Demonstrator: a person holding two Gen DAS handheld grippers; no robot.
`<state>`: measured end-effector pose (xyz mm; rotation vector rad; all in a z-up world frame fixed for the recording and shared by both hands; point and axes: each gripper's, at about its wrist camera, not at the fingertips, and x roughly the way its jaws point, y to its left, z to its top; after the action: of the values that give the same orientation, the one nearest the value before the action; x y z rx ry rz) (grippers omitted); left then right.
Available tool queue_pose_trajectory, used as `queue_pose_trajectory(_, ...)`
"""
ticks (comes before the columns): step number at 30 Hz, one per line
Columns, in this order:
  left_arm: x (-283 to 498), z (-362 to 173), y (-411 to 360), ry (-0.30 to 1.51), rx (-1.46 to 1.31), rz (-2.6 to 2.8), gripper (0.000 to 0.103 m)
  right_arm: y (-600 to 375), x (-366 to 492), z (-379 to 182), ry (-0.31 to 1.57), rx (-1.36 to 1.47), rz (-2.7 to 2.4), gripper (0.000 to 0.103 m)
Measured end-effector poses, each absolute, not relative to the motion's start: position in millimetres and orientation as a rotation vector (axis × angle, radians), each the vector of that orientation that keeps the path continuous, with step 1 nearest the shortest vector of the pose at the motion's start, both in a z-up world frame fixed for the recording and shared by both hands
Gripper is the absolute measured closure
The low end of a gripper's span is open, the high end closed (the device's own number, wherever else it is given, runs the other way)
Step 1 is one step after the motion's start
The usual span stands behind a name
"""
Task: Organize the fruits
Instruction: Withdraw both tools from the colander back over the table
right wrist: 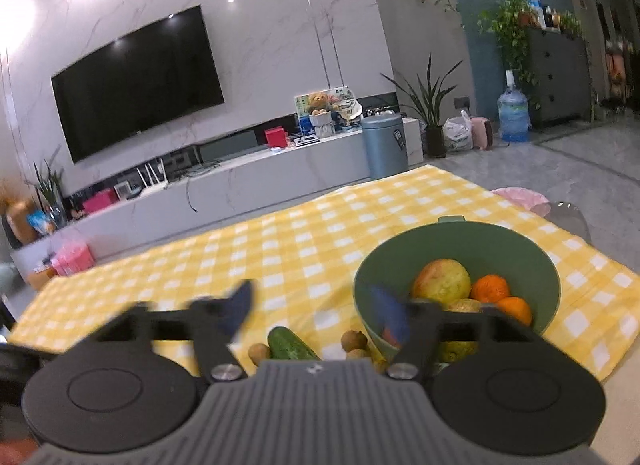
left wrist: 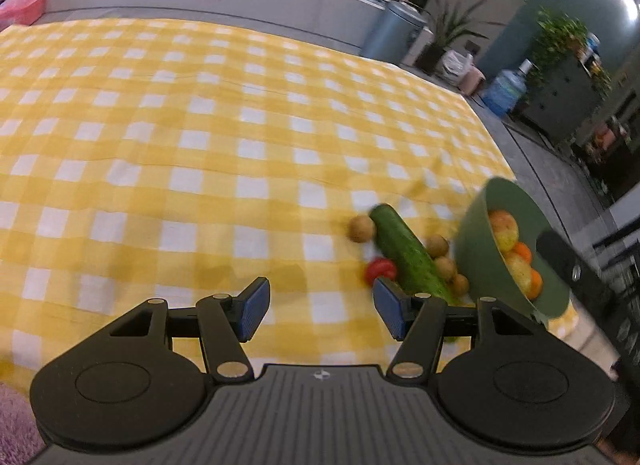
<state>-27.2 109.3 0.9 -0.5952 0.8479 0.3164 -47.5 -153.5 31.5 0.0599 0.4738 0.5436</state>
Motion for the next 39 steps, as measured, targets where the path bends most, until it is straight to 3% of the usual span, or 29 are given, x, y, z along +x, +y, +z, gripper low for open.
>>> queue_pose_trajectory(2,-29,1,116,0.838,-0.610,0.333,0.033,-145,-53,25,0.433,-0.003,0.546,0.004)
queue_pose_trajectory(15,-22,-5,130,0.824,-0.604,0.390,0.033,-99,-51,-33,0.583,-0.134,0.622,0.004)
queue_pose_trajectory(20,-16,-15,137,0.843,-0.636,0.404,0.033,-106,-48,-44,0.586,-0.049,0.664,0.005)
queue_pose_trajectory(21,-15,-16,137,0.848,-0.635,0.410,0.033,-107,-48,-45,0.569,-0.046,0.661,0.008)
queue_pose_trajectory(23,-13,-20,138,0.860,-0.637,0.415,0.033,-106,-48,-47,0.549,-0.062,0.661,0.037)
queue_pose_trajectory(26,-11,-24,138,0.876,-0.640,0.417,0.033,-106,-46,-52,0.555,-0.053,0.668,0.051)
queue_pose_trajectory(29,-9,-26,137,0.886,-0.639,0.421,0.033,-103,-45,-57,0.546,-0.038,0.678,0.055)
queue_pose_trajectory(39,-3,-35,134,0.921,-0.633,0.412,0.033,-118,-44,-47,0.439,-0.124,0.589,0.057)
